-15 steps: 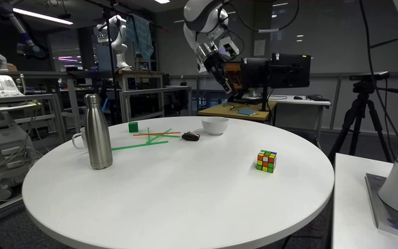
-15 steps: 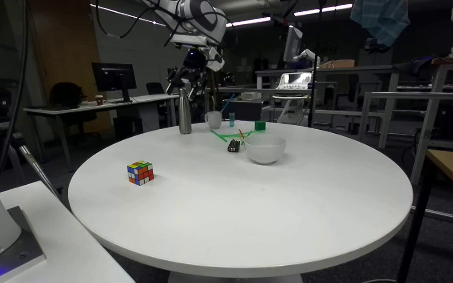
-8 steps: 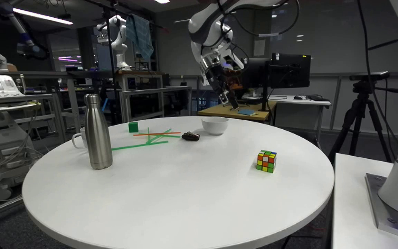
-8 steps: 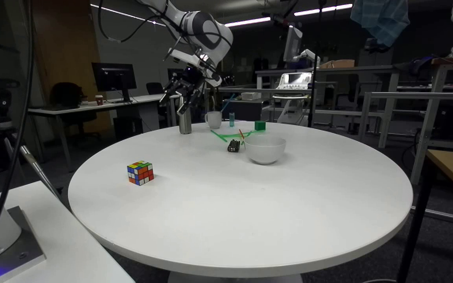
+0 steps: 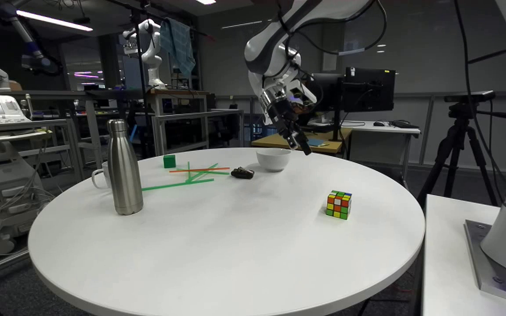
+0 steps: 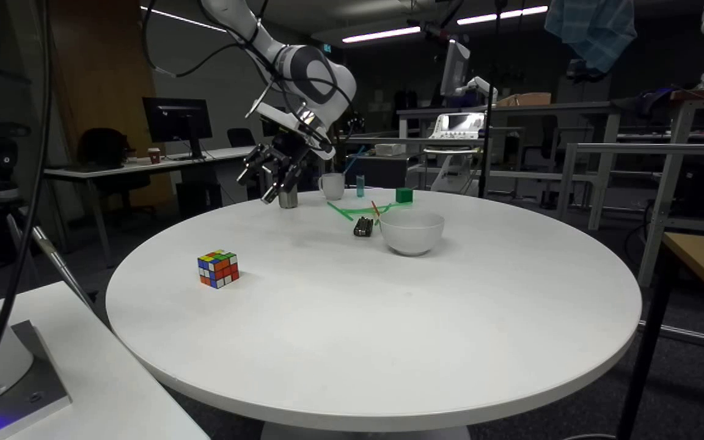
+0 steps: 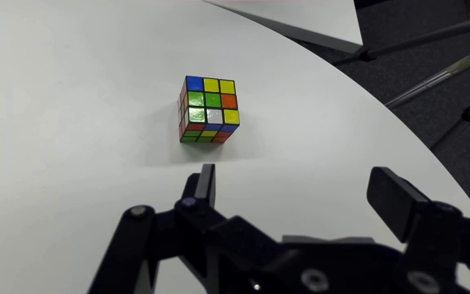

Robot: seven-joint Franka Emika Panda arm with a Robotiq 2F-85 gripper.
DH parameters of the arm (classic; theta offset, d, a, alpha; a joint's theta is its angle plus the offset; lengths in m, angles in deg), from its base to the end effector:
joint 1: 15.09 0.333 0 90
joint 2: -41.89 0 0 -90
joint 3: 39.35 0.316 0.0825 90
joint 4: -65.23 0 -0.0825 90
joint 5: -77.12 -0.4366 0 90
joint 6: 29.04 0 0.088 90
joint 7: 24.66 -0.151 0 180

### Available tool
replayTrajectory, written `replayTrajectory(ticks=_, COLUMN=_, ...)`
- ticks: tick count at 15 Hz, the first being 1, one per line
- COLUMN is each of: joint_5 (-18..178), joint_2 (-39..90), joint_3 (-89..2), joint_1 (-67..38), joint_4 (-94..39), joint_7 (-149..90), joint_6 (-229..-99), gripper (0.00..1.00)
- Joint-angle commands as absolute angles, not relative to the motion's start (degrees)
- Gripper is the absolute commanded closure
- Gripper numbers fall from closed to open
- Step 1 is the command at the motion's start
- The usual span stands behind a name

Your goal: Place the Rubik's cube in the middle of the table

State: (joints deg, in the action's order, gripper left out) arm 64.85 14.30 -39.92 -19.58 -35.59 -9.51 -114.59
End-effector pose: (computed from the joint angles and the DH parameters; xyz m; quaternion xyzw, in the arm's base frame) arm 0.5775 -0.0175 0.2004 -0.9250 -0.0500 0.3401 0.1621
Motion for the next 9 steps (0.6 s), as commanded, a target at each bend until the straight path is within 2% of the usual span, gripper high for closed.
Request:
replayTrajectory(ticks=1, joint_5=64.36, joint_2=17.75, joint_3=-39.34, joint_1=-19.53, joint_4=-42.59, joint_7=-9.37, joint_6=-122.21, gripper=0.0)
replayTrajectory(ticks=5, joint_5=64.84, joint_2=19.04, joint_3=-38.88, joint_1=-19.42, joint_4=-47.67, joint_7=-8.84, joint_6=-129.94, gripper=0.0)
replayTrajectory(ticks=9, joint_5=65.49, joint_2=20.17, joint_3=-38.7, joint_1=-19.54, joint_4=-51.37, joint_7=-8.48, joint_6=-131.06, gripper=0.0)
